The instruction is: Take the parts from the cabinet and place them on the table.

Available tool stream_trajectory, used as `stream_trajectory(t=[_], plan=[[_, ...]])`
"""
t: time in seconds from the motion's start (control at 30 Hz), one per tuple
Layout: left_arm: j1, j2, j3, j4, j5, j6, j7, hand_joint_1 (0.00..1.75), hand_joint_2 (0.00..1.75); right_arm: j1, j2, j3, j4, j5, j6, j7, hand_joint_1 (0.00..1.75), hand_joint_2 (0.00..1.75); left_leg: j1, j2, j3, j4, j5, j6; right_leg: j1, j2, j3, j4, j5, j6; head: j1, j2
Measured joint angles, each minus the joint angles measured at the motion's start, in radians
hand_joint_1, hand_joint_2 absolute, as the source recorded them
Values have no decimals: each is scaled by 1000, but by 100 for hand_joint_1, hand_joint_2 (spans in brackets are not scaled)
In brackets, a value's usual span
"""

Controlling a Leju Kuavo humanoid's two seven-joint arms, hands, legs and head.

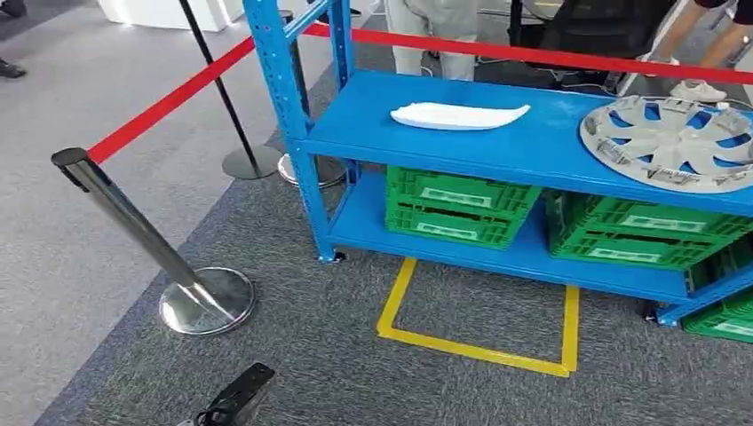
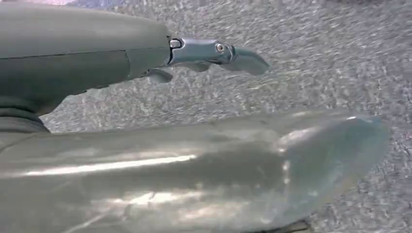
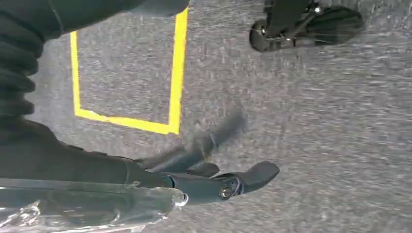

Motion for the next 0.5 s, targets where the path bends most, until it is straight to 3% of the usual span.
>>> stream_trajectory(t=[0.1, 0.13, 0.17, 0.27, 0.3, 0.33, 0.37, 0.43, 0.47, 0.5], plan=[[-1, -2, 0, 0, -3, -1, 0, 0, 0, 0, 0, 0, 0, -2, 0, 1, 0, 175, 5, 0, 6, -12, -5, -17, 3, 2, 2, -10, -5, -17, -1, 0], [-1, -1, 0, 0, -3, -1, 0, 0, 0, 2, 0, -1, 0, -2, 0, 2, 0, 175, 6, 6, 5, -2, -12, -24, -2, 2, 11, -17, -4, -23, -3, 0], [-3, -2, 0, 0, -3, -1, 0, 0, 0, 1, 0, -1, 0, -2, 0, 2, 0, 175, 4, 8, -16, 40, -31, -29, -3, 0, 19, -21, -8, -29, -8, 0], [-2, -2, 0, 0, -4, -6, 0, 0, 0, -4, 0, -1, 0, -2, 0, 3, 0, 175, 7, 8, -158, 267, -107, -37, -3, 0, 30, -22, -20, -37, -8, 0], [0, -2, 0, 0, -4, -9, 0, 0, 0, -2, 0, -1, 0, -3, 0, 3, 0, 175, 8, 8, -194, 303, -98, -39, -3, 1, 36, -22, -25, -36, -8, 0], [2, -2, 0, 0, -4, -11, 0, 0, 0, 1, 0, -1, 0, -4, 0, 6, 0, 175, 10, 8, -200, 288, -66, -40, -4, 1, 43, -22, -31, -34, -8, 0], [2, -2, 0, 0, -4, -12, 2, 0, 0, 4, 0, -1, 0, -4, 0, 6, 0, 175, 12, 8, -185, 235, -14, -40, -6, 2, 53, -22, -37, -32, -8, 0], [1, 0, 0, 0, -4, -12, 2, 0, 0, 4, 0, -2, 0, -4, 0, 6, 0, 175, 15, 12, -119, 72, 92, -42, -10, 4, 71, -22, -50, -22, -8, 0], [1, -4, 0, 0, -4, -12, 2, 0, 0, 4, 0, -2, 0, -4, 0, 6, 0, 175, 15, 18, -98, 26, 92, -44, -4, 5, 69, -20, -58, -12, -12, 0], [-2, -5, 0, 0, -4, -12, 2, 0, 0, 3, 0, -2, 0, -3, 0, 7, 0, 175, 14, 13, -88, 5, 76, -26, -1, 7, 67, -18, -66, -7, -15, 0]])
